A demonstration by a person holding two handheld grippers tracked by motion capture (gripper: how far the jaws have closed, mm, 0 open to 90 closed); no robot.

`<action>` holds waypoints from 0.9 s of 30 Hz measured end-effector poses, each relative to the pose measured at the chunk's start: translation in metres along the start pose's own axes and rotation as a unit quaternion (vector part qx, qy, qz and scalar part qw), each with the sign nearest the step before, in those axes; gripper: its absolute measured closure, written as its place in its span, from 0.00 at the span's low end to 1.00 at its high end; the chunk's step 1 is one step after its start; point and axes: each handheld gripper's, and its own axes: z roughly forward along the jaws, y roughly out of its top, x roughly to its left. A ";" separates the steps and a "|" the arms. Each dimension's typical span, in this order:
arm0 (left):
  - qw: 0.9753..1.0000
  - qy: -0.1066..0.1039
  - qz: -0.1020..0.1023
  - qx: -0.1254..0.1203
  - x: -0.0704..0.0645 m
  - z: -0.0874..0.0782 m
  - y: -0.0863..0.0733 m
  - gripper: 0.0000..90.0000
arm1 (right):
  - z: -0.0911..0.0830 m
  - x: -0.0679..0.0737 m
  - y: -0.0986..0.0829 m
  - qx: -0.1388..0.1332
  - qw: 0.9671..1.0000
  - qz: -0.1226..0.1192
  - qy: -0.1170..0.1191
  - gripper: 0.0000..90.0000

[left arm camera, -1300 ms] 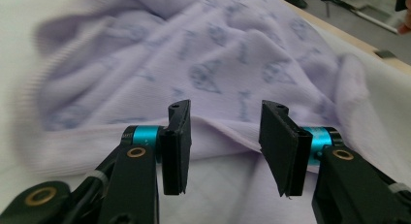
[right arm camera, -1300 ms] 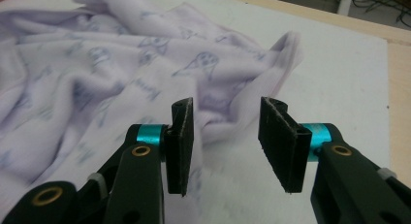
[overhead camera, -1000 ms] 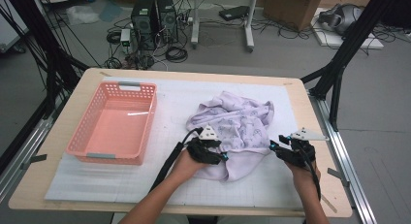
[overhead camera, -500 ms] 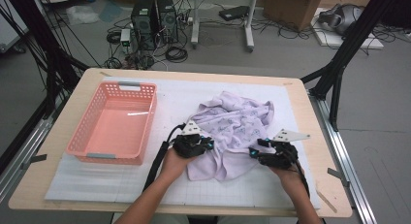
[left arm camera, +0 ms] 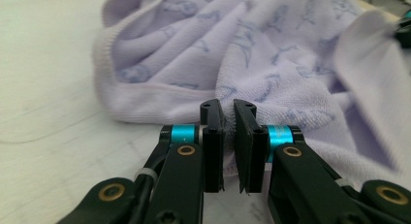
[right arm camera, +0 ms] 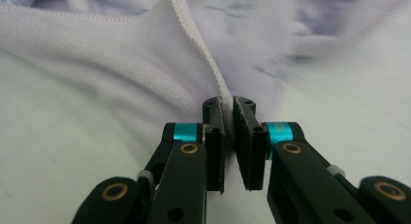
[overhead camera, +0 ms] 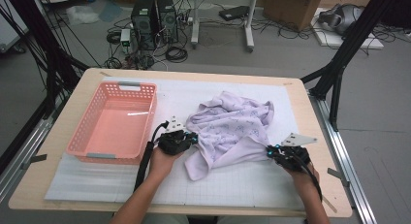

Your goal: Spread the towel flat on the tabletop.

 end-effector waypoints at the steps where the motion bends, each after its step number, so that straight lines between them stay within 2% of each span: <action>1: 1.000 0.008 -0.003 -0.003 0.002 -0.001 0.000 0.91 | -0.004 -0.004 -0.003 0.002 1.000 0.004 -0.013 0.92; 3: 1.000 0.023 -0.007 -0.002 0.005 -0.003 -0.001 0.91 | -0.010 -0.011 -0.008 0.002 1.000 0.006 -0.025 0.92; 5: 0.999 0.033 -0.014 -0.001 0.007 -0.006 -0.003 0.90 | -0.017 -0.014 -0.010 -0.011 1.000 0.004 -0.020 0.90; 6: 0.999 0.034 -0.024 -0.003 0.008 -0.006 -0.004 0.87 | -0.020 -0.014 -0.010 -0.019 1.000 0.005 -0.015 0.88; 7: 0.999 0.030 -0.035 -0.003 0.009 -0.007 -0.004 0.79 | -0.023 -0.014 -0.010 -0.024 1.000 0.007 -0.008 0.83; 9: 0.999 0.012 -0.045 -0.008 0.008 -0.010 -0.003 0.64 | -0.028 -0.013 -0.010 -0.036 0.999 0.014 -0.004 0.77; 11: 0.999 -0.005 -0.040 -0.012 0.003 -0.015 -0.002 0.56 | -0.032 -0.013 -0.007 -0.059 0.998 0.027 -0.003 0.68; 13: 0.999 -0.027 -0.037 -0.019 -0.003 -0.018 -0.003 0.53 | -0.035 -0.011 -0.001 -0.089 0.994 0.055 0.006 0.60; 15: 0.998 -0.046 -0.030 -0.016 -0.009 -0.019 -0.005 0.51 | -0.032 -0.005 0.009 -0.102 0.993 0.059 0.007 0.53; 17: 0.998 -0.058 -0.028 -0.009 -0.015 -0.016 -0.008 0.51 | -0.021 0.004 0.020 -0.096 0.994 0.052 0.001 0.50; 20: 0.997 -0.069 -0.018 0.015 -0.025 -0.007 -0.011 0.49 | 0.003 0.012 0.036 -0.067 0.997 0.041 -0.013 0.49; 22: 0.997 -0.074 -0.016 0.030 -0.033 0.000 -0.013 0.48 | 0.019 0.014 0.043 -0.036 0.999 0.025 -0.026 0.53; 23: 0.996 -0.075 -0.010 0.037 -0.037 0.003 -0.014 0.48 | 0.025 0.015 0.045 -0.023 0.999 0.022 -0.028 0.61; 25: 0.996 -0.065 0.008 0.059 -0.046 0.009 -0.017 0.50 | 0.028 0.014 0.045 -0.008 1.000 0.021 -0.006 0.85; 26: 0.996 -0.052 0.024 0.064 -0.049 0.009 -0.017 0.58 | 0.026 0.015 0.043 -0.006 1.000 0.019 0.004 0.94; 27: 0.997 -0.043 0.031 0.060 -0.052 0.008 -0.017 0.70 | 0.021 0.016 0.041 -0.009 1.000 0.012 0.011 0.96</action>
